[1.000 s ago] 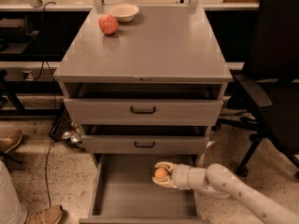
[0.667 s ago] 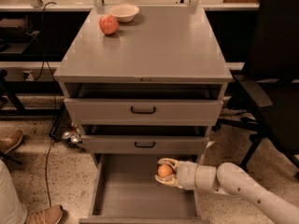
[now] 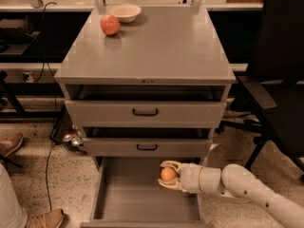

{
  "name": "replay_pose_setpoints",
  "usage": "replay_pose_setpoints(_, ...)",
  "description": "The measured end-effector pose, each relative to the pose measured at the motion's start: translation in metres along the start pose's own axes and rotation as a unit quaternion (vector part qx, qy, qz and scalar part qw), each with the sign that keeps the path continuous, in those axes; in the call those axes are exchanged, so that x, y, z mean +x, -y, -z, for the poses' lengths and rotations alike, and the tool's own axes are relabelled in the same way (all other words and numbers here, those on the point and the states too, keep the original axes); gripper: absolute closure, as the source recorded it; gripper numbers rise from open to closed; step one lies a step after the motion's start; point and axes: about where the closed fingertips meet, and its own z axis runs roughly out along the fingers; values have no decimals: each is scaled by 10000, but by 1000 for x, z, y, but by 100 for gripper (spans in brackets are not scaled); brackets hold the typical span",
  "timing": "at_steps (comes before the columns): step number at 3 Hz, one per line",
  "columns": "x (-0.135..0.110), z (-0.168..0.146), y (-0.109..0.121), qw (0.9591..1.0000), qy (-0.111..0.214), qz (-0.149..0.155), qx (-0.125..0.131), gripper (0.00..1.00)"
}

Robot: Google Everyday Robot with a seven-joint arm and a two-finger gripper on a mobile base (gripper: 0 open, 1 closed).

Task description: Pick orange from bottom drawer and place on counter

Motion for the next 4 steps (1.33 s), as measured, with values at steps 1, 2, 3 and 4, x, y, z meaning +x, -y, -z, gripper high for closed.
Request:
replay_pose_setpoints(1, -19, 24, 17, 9995, 39, 140, 286, 100)
replay_pose_setpoints(2, -59, 66, 52, 9962, 34, 555, 667, 100)
replay_pose_setpoints(3, -110, 116, 103, 9897, -6, 1000, 1019, 100)
replay_pose_setpoints(4, -139, 140, 146, 9882, 80, 1158, 999, 100)
